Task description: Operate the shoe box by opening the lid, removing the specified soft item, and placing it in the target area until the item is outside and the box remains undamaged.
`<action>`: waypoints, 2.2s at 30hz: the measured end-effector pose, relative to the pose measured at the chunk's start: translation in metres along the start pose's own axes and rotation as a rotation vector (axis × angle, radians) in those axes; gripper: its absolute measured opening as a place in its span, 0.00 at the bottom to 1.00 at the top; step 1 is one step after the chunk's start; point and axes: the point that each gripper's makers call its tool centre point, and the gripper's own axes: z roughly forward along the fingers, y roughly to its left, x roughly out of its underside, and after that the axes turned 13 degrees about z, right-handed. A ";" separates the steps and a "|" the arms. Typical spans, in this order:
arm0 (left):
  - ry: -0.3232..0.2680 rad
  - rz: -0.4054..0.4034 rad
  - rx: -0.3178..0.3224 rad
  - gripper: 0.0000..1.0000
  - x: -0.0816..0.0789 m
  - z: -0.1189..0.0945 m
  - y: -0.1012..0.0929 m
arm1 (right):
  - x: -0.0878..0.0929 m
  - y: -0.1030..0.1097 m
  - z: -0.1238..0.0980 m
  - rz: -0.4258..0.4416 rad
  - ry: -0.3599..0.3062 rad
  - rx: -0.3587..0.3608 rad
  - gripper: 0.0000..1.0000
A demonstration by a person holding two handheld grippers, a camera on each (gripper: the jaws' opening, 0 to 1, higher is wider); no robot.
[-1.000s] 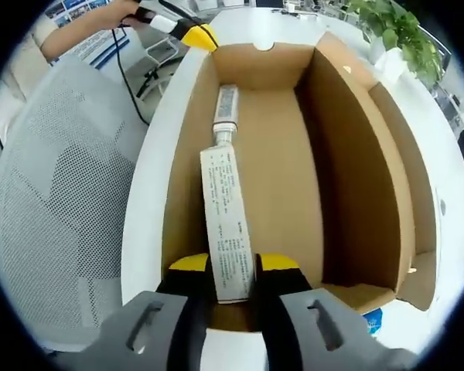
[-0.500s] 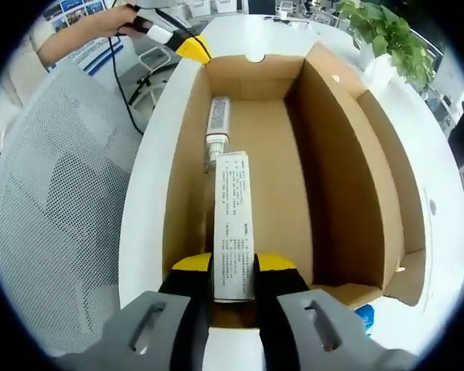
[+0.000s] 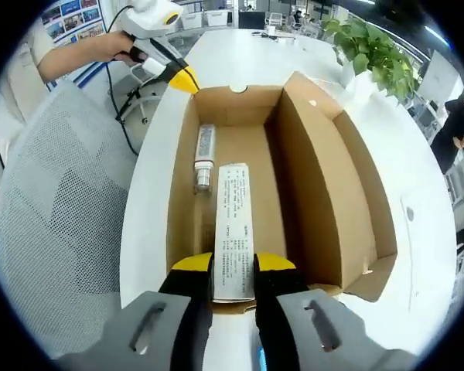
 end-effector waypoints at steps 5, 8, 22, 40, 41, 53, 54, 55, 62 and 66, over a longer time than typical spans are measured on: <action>0.000 -0.012 -0.002 0.03 0.000 0.000 0.000 | -0.012 -0.005 -0.012 0.005 -0.049 0.025 0.17; 0.000 -0.011 -0.007 0.03 0.000 -0.001 0.000 | -0.016 -0.003 -0.020 0.006 -0.063 0.024 0.17; 0.011 -0.007 -0.010 0.03 0.000 0.000 -0.001 | -0.011 -0.006 -0.070 -0.005 -0.087 0.019 0.17; 0.021 -0.020 -0.016 0.03 0.000 0.001 0.000 | 0.013 -0.023 -0.109 -0.014 -0.085 0.037 0.16; 0.020 -0.026 -0.016 0.03 0.001 0.000 0.000 | 0.014 -0.024 -0.111 -0.013 -0.084 0.037 0.16; 0.021 -0.029 -0.017 0.03 0.001 0.001 0.001 | 0.037 -0.045 -0.133 -0.014 -0.056 0.082 0.16; 0.021 -0.029 -0.017 0.03 0.001 0.001 0.001 | 0.040 -0.046 -0.135 -0.015 -0.052 0.086 0.16; 0.022 -0.029 -0.016 0.03 0.000 0.001 0.001 | 0.041 -0.047 -0.136 -0.014 -0.051 0.089 0.16; 0.024 -0.029 -0.017 0.03 0.000 0.000 0.000 | 0.053 -0.055 -0.147 -0.009 -0.038 0.110 0.16; 0.025 -0.029 -0.017 0.03 0.000 0.001 0.001 | 0.062 -0.065 -0.154 -0.007 -0.023 0.132 0.16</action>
